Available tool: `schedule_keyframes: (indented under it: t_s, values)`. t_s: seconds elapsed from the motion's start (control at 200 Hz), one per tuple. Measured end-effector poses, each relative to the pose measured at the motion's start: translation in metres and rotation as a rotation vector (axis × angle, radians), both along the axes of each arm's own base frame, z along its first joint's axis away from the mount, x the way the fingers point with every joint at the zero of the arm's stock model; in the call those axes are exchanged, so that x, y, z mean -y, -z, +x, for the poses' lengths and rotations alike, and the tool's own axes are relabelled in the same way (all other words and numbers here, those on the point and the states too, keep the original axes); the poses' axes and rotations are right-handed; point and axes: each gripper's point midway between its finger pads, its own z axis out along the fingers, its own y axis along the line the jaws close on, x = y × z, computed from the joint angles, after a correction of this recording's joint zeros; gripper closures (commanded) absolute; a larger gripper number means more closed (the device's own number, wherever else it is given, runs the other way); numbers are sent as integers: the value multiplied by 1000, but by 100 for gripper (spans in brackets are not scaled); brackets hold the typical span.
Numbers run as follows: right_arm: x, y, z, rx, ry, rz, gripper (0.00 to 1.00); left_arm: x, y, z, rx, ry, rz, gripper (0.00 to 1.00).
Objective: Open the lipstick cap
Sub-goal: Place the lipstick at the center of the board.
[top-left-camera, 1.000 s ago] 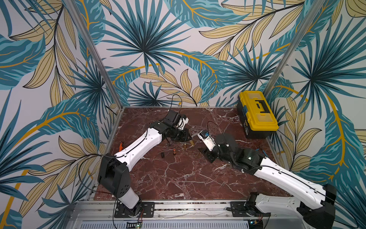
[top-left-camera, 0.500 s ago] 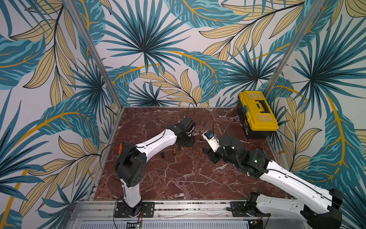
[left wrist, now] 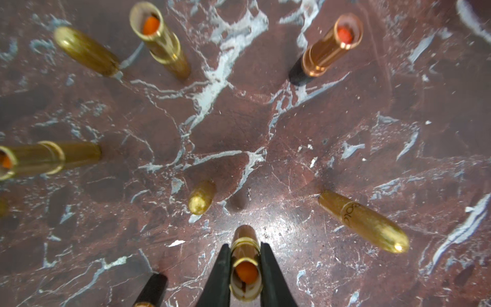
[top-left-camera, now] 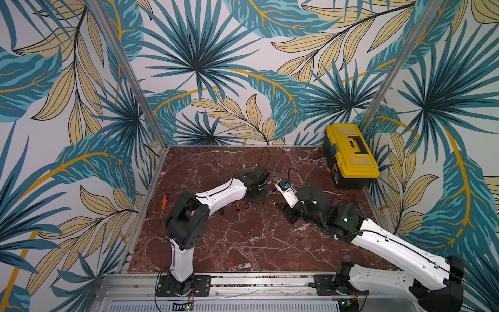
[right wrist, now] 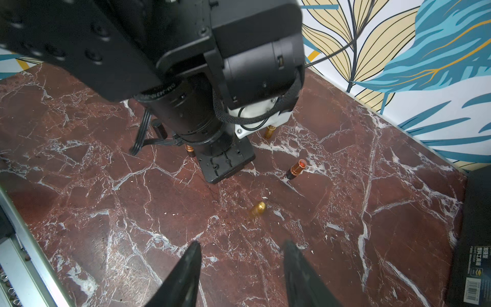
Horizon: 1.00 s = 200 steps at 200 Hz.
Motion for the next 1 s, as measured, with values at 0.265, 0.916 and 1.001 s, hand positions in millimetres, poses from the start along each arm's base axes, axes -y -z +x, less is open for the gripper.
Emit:
schedule_keyframes:
  t_s: [0.265,0.916,1.001]
  values:
    - [-2,7,2,-13,1,-18,48,1,18,-19,40,30,61,85]
    - [-5,17,5,-32,4,-43,48,-11,20,-30,105,-11,38,73]
    - [-5,17,5,-32,3,-43,48,-13,23,-32,98,-14,43,65]
